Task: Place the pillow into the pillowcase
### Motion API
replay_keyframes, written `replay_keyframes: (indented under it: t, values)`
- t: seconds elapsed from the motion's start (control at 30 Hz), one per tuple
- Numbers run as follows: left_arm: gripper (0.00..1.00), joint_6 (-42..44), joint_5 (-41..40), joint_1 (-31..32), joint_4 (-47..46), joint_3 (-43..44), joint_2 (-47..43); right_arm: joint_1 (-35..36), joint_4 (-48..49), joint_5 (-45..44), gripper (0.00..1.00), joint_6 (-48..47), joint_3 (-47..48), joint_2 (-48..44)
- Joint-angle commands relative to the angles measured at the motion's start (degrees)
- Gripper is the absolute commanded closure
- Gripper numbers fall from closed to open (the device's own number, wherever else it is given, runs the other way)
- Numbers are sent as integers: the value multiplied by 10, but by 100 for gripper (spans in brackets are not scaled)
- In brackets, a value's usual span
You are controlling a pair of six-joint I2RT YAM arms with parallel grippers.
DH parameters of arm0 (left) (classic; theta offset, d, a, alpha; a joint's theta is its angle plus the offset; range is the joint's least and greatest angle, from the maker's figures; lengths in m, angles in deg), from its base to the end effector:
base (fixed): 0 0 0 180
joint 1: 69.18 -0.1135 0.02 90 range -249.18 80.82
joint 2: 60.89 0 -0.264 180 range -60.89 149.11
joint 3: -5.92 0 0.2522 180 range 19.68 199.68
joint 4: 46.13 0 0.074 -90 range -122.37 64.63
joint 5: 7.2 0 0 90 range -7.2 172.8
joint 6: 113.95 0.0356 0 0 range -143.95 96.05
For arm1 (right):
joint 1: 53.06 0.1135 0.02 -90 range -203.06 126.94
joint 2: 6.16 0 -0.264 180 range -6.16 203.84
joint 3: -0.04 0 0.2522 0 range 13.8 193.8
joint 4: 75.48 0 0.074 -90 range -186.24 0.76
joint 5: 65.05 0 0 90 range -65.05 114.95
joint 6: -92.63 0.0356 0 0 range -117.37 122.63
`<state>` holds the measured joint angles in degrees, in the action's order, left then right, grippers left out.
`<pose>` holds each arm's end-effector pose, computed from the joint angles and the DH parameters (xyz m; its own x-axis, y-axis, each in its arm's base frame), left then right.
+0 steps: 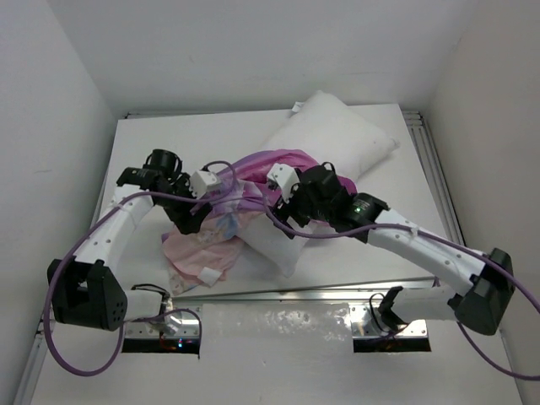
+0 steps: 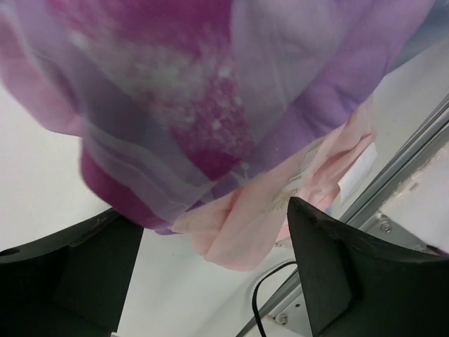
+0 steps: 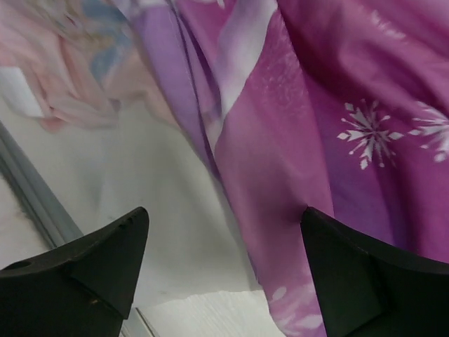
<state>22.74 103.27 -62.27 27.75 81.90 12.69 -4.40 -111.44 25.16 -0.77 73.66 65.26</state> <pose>0.2283 -0.0402 0.2755 -0.4834 0.7453 -0.4592 0.8379 0.5458 0.0037 0.1842 0.2096 0.3125 -0.3218 -0.4555 -0.8300 -0.7733 0.6323 -0.0473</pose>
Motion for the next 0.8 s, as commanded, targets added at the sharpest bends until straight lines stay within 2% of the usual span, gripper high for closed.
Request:
replay_keyframes:
  t: [0.0, 0.07, 0.13, 0.17, 0.2, 0.23, 0.27, 0.33, 0.5, 0.77]
  values:
    - [20, 32, -15, -1, -17, -18, -24, 1, 51, -31, 13, -29, 12, 31]
    - [23, 19, -32, -1, -39, -43, -25, 1, 68, -53, 18, -32, 17, 67]
    - [30, 2, -56, -1, -68, -60, -24, 1, 80, -84, 36, -32, 29, 88]
    - [42, -3, -60, -1, -75, -74, -25, 1, 80, -93, 45, -28, 34, 96]
    - [50, -12, -62, -1, -83, -79, -24, 0, 79, -110, 76, -25, 44, 105]
    - [70, -20, -62, -1, -85, -84, -26, 0, 80, -118, 91, -21, 46, 103]
    - [79, -27, -61, -1, -88, -85, -26, 0, 82, -125, 99, -14, 45, 99]
    - [100, -49, -61, -1, -92, -86, -30, 0, 94, -134, 100, -17, 40, 75]
    - [100, -126, -131, -1, -141, -58, -79, -1, 59, -124, 100, -24, 71, 18]
    - [100, -171, -165, -1, -137, 55, -125, 0, 23, -98, 99, -42, 90, -22]
